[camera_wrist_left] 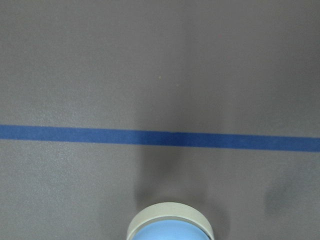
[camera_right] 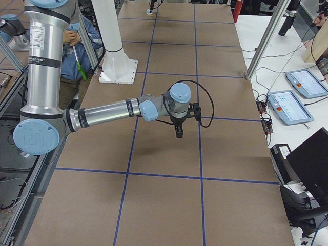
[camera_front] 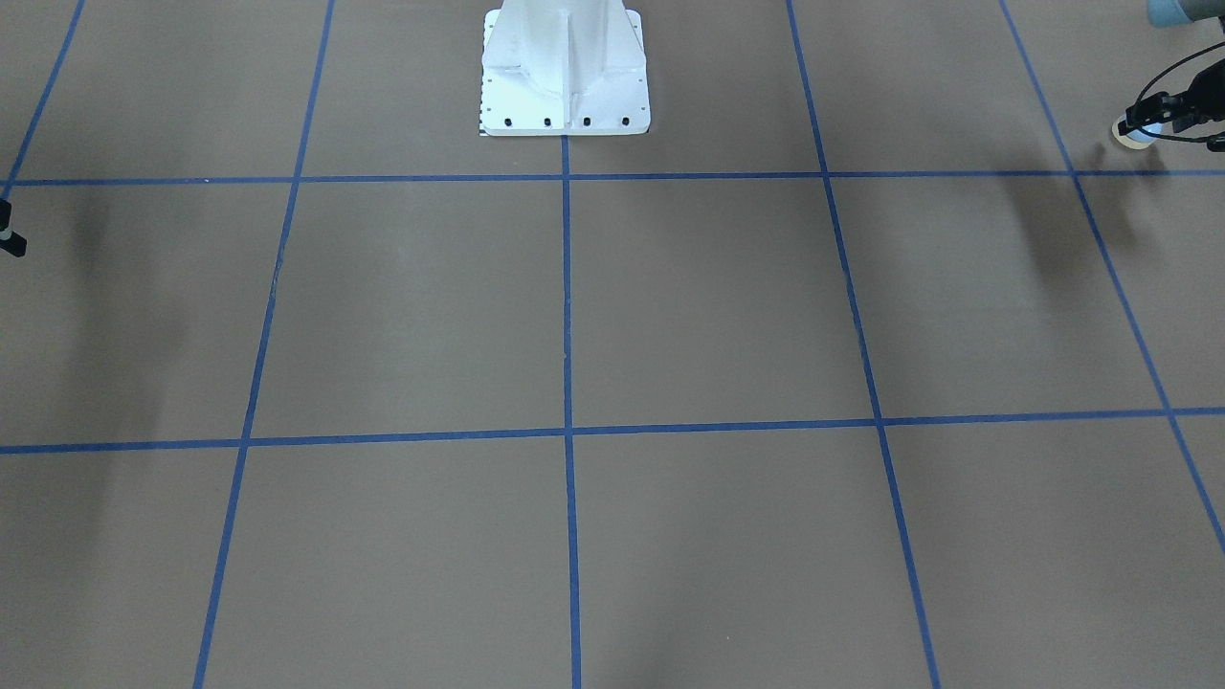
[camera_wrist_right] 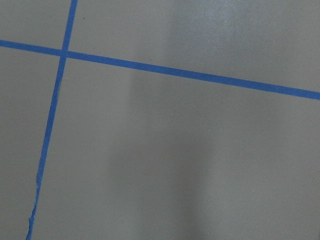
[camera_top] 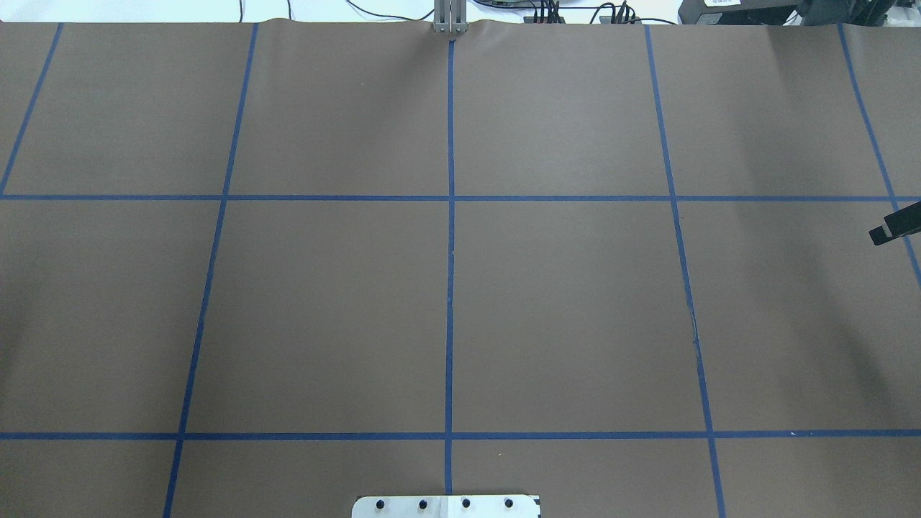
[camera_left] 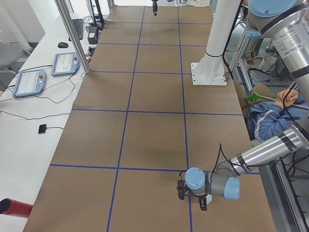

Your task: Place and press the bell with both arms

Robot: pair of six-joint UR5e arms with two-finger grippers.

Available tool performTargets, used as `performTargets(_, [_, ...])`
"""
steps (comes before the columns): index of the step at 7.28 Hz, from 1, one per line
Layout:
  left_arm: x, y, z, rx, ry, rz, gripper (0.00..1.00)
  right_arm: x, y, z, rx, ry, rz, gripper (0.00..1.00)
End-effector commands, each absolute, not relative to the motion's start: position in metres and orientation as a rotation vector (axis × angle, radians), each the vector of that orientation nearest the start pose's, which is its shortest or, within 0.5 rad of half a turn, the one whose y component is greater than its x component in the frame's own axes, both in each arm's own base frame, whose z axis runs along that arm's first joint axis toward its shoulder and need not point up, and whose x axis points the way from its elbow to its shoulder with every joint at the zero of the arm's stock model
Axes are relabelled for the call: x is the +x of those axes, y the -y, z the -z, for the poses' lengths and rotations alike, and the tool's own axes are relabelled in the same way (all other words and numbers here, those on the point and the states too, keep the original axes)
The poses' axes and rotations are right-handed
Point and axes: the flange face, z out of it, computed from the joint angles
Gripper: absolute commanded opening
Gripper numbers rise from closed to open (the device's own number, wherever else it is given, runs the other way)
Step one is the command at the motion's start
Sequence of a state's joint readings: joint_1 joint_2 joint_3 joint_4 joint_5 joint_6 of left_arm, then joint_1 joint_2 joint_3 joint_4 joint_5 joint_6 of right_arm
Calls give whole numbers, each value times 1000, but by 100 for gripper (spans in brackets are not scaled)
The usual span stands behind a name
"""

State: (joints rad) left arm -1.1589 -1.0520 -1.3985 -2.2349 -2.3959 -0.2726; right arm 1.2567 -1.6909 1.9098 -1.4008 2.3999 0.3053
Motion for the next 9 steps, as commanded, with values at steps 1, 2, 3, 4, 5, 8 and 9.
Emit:
performTargets(1, [27,197,-854,-310,-766,-150,100,-83,441,-524,109,894,179,100])
performTargets(2, [30,199,-853,-310,-766,-159,100,-82,439,-526,109,895,180,100])
performTargets(3, [30,199,-854,-314,-764,-161,100,-84,438,-527,107,896,184,100])
performTargets(4, [29,195,-858,-323,-761,-160,100,-87,435,-529,107,896,190,100])
performTargets(5, [29,195,-860,-326,-760,-159,99,-88,434,-528,105,897,193,100])
performTargets(8, [29,194,-861,-329,-758,-159,79,-90,434,-528,105,897,197,100])
performTargets(9, [28,192,-862,-334,-758,-156,56,-90,434,-528,112,901,201,100])
